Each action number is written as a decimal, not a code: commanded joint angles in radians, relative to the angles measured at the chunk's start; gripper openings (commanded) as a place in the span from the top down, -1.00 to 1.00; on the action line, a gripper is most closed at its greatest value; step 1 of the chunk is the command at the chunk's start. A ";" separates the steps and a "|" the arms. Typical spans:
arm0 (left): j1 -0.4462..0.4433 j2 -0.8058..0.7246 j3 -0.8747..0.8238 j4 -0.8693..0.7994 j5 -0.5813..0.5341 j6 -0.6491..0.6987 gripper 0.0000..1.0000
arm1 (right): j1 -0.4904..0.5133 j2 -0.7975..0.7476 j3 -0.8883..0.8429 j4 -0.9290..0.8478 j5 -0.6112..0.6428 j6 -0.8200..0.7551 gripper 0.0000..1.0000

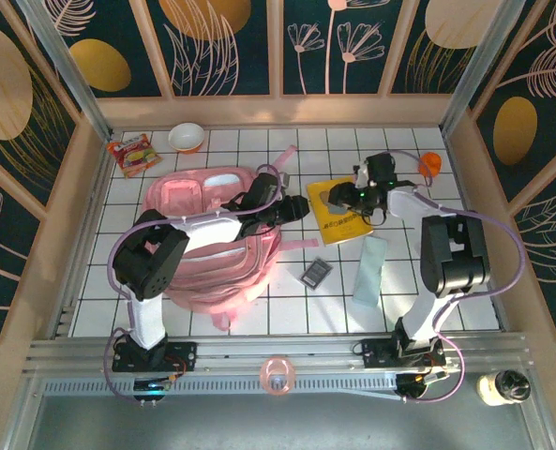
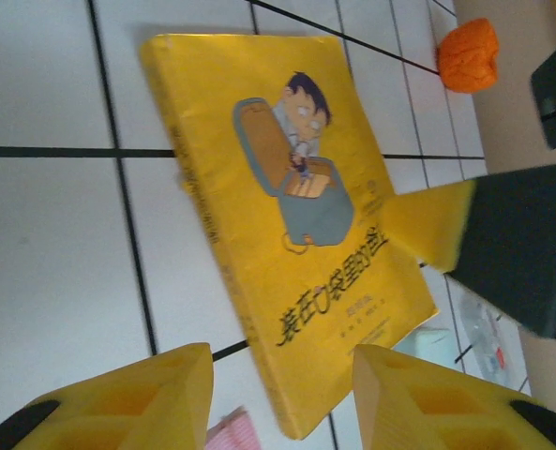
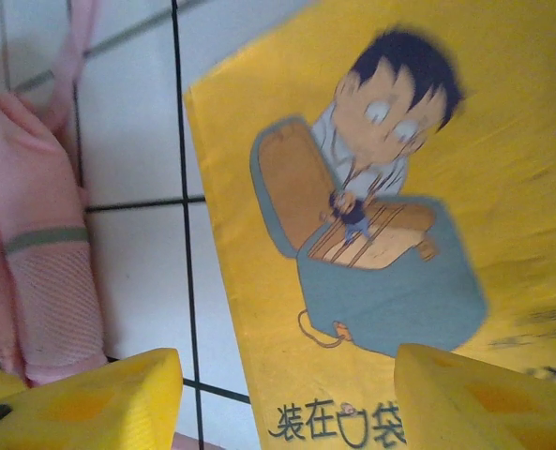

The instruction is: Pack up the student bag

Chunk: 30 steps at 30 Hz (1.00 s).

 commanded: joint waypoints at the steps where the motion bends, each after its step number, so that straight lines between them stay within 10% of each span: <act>1: -0.016 0.038 0.050 0.023 0.023 -0.029 0.15 | -0.070 -0.032 0.022 -0.036 -0.019 -0.047 -0.22; 30: -0.037 0.193 0.153 -0.043 -0.001 -0.011 0.08 | -0.029 0.059 -0.095 0.005 -0.082 -0.013 0.21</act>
